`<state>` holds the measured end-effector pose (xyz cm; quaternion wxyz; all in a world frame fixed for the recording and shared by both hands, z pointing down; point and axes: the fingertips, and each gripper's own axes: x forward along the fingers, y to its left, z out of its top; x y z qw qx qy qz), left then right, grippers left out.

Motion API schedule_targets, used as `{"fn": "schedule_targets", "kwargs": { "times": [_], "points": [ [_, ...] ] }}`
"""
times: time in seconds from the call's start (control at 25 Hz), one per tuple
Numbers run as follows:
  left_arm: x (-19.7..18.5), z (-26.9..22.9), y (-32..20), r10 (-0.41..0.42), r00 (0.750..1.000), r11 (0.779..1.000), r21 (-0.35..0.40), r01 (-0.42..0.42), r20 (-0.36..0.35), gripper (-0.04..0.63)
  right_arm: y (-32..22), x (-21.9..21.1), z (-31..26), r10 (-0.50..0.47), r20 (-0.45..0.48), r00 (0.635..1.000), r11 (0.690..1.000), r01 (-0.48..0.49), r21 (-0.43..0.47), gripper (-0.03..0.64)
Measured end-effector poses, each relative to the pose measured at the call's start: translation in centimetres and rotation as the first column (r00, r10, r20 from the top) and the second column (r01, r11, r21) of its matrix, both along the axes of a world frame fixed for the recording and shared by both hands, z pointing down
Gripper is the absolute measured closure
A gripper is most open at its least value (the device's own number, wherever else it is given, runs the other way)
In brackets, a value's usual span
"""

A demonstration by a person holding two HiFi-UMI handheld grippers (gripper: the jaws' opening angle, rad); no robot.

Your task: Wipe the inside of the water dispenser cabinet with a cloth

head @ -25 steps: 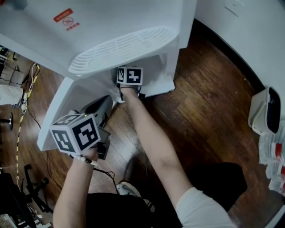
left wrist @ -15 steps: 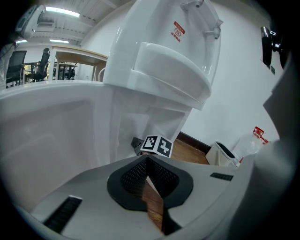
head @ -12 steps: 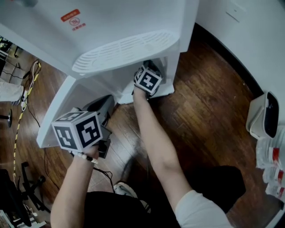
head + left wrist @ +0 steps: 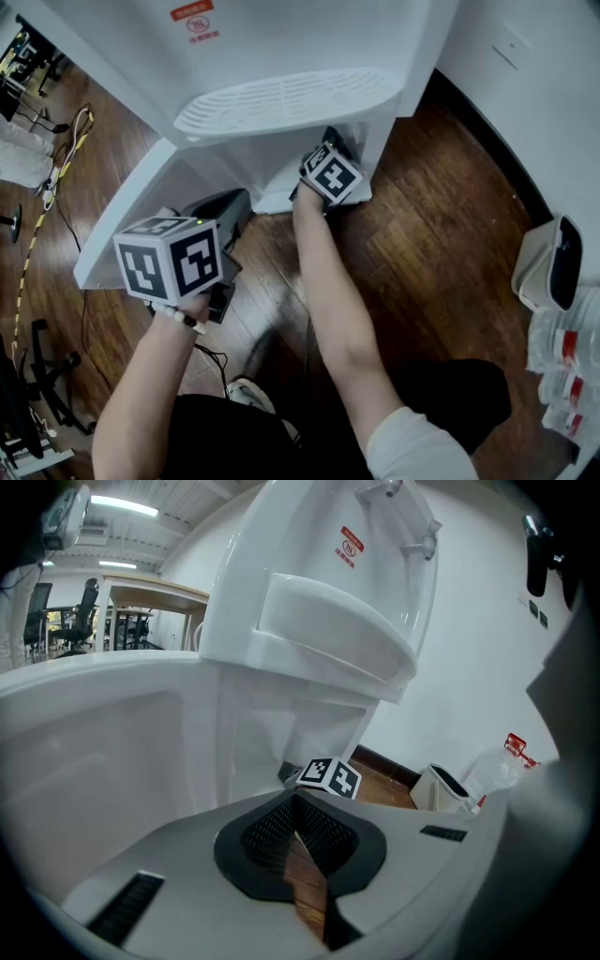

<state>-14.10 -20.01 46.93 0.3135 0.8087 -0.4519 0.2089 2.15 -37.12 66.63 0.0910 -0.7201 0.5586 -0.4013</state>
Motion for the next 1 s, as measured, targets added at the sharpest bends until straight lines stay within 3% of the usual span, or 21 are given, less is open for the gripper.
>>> {"fn": "schedule_targets", "kwargs": {
  "times": [0.2,0.44,0.72,0.84,1.0],
  "points": [
    [-0.1,-0.3,0.1,-0.001,1.0,1.0,0.004,0.001,-0.001,0.606,-0.5,-4.1,0.1,-0.166,0.017,0.986,0.986,0.166,0.011,0.577],
    [0.0,-0.6,0.3,0.002,1.0,1.0,0.01,-0.002,0.003,0.606,-0.3,-11.7,-0.1,-0.383,0.068,0.921,0.924,0.379,0.055,0.577],
    [-0.3,-0.9,0.4,-0.002,1.0,1.0,0.016,0.002,0.004,0.606,1.2,-16.2,0.1,-0.49,0.128,0.862,0.872,0.485,0.072,0.577],
    [0.0,-1.0,0.3,-0.001,1.0,1.0,0.02,0.001,0.004,0.606,1.6,-15.7,0.2,-0.481,0.111,0.87,0.877,0.477,0.062,0.577],
    [0.2,-1.1,0.4,0.004,1.0,1.0,0.023,-0.004,0.007,0.606,2.0,-10.8,0.8,-0.36,0.075,0.93,0.933,0.359,0.022,0.577]
  ]
}}
